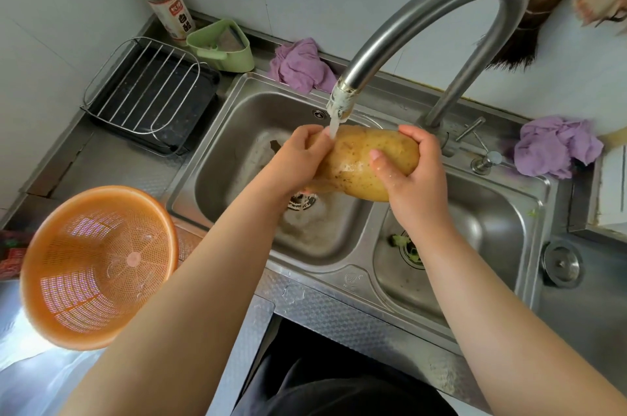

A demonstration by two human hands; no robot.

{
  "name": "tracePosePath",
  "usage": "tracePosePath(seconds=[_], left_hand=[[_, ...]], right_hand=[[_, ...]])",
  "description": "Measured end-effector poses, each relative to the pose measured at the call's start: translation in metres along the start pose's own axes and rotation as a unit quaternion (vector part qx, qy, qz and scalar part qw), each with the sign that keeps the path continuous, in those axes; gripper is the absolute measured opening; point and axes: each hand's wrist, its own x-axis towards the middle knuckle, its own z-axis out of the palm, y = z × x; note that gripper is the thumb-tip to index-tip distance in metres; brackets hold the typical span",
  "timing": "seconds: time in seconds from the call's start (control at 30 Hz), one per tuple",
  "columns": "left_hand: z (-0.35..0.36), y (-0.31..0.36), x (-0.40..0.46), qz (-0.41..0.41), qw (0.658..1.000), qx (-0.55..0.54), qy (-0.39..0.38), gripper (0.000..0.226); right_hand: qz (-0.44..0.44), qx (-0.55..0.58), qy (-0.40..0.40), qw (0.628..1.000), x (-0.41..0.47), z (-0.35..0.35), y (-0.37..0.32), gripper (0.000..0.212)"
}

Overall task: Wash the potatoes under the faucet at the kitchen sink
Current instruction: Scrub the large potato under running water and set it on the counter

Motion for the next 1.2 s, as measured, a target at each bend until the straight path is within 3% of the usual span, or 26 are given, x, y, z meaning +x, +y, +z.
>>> tracePosePath(seconds=[0.07,0.13,0.2,0.27,0.33,0.4,0.47,0.53,0.6,0.67,0.77,0.87,0.97,1.07,1.13,1.2], left_hand=[[-0.001,0.0,0.0,0.002,0.999,0.002,-0.039,0.1],[0.003,0.001,0.0,0.009,1.0,0.008,-0.019,0.111],[0.008,0.005,0.0,0.012,0.999,-0.003,0.036,0.086],[0.01,0.006,0.001,0.004,0.995,-0.024,0.094,0.043],[0.006,0.004,0.002,-0.005,0.995,-0.034,0.091,0.027],[0.002,0.0,0.001,-0.006,0.998,-0.051,0.037,0.038],[0.001,-0.004,0.001,0.004,0.997,-0.074,-0.013,0.069],[0.007,-0.006,0.001,0.012,0.996,-0.087,-0.005,0.093],[0.015,-0.005,0.004,0.011,0.993,-0.104,0.056,0.081],[0.019,0.001,0.007,-0.004,0.986,-0.118,0.116,0.048],[0.018,0.003,0.016,-0.049,0.983,-0.109,0.14,0.025],[0.01,-0.003,0.018,-0.057,0.988,-0.104,0.102,0.035],[0.001,-0.014,0.017,-0.031,0.996,-0.078,-0.013,0.082],[0.002,-0.012,0.019,-0.046,0.997,-0.045,-0.043,0.12],[0.007,-0.009,0.021,-0.087,0.992,-0.086,-0.012,0.122],[0.009,-0.007,0.023,-0.121,0.985,-0.123,0.015,0.101]], right_hand=[[0.003,0.003,0.006,1.0,0.002,0.0,0.001,0.06],[-0.007,0.0,0.0,1.0,0.002,0.001,0.0,0.06],[-0.021,-0.002,-0.003,1.0,0.002,0.002,0.0,0.061],[-0.033,-0.005,-0.004,0.999,0.002,0.003,0.0,0.061],[-0.037,-0.007,-0.008,0.999,0.001,0.004,0.002,0.059],[-0.032,-0.004,-0.007,0.999,0.002,0.004,0.003,0.058],[-0.03,-0.003,-0.002,1.0,0.005,0.004,0.002,0.06],[-0.038,-0.01,0.002,0.999,0.007,0.004,0.0,0.061],[-0.057,-0.024,0.003,0.998,0.007,0.006,-0.001,0.061],[-0.081,-0.037,0.005,0.996,0.004,0.01,-0.002,0.062],[-0.097,-0.04,-0.004,0.994,0.0,0.013,0.0,0.066],[-0.108,-0.046,-0.019,0.993,-0.002,0.015,0.002,0.065],[-0.102,-0.044,-0.017,0.994,0.003,0.011,0.002,0.065],[-0.139,-0.089,-0.031,0.986,0.008,0.011,0.0,0.064],[-0.178,-0.124,-0.039,0.975,0.007,0.013,-0.001,0.061],[-0.203,-0.144,-0.038,0.968,0.003,0.017,0.0,0.06]])
